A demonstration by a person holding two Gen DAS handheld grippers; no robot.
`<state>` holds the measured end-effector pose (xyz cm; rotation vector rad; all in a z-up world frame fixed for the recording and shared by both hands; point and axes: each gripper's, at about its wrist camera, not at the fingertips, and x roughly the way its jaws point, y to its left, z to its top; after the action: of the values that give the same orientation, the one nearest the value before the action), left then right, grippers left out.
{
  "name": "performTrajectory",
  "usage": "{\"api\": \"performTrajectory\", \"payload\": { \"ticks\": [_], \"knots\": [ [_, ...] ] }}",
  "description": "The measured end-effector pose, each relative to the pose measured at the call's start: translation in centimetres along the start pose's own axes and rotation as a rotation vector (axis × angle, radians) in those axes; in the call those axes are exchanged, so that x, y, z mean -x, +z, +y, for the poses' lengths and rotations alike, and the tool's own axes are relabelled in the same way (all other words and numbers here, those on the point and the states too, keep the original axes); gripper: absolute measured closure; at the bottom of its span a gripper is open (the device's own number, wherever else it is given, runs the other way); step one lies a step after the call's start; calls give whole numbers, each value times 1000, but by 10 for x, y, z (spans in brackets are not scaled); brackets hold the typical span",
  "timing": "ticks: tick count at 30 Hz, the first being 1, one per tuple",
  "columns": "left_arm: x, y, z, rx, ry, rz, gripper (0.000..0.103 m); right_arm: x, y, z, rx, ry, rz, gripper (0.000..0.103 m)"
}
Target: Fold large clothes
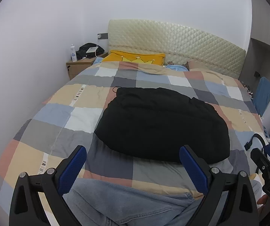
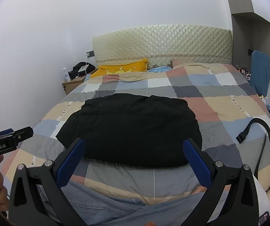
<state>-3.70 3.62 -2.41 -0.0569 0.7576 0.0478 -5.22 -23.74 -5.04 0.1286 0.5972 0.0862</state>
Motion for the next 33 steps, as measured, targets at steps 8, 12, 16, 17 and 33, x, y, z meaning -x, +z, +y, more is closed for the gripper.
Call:
{"api": "performTrajectory", "payload": {
  "ticks": [8, 12, 16, 17, 33],
  "knots": [
    [-2, -1, -1, 10, 9, 18, 3, 3, 1, -1, 7, -14, -6, 0],
    [-3, -4, -2, 3, 0, 31, 3, 3, 0, -1, 20, -36, -7, 0],
    [-5, -5, -5, -7, -6, 36, 3, 1, -3, -3, 13, -35, 3, 0],
    [-5, -6, -5, -8, -8, 39, 3, 1, -4, -4, 14, -36, 7, 0],
    [-10, -9, -8, -6, -15, 60, 3, -1, -7, -7, 16, -41, 12, 0]
  ]
}}
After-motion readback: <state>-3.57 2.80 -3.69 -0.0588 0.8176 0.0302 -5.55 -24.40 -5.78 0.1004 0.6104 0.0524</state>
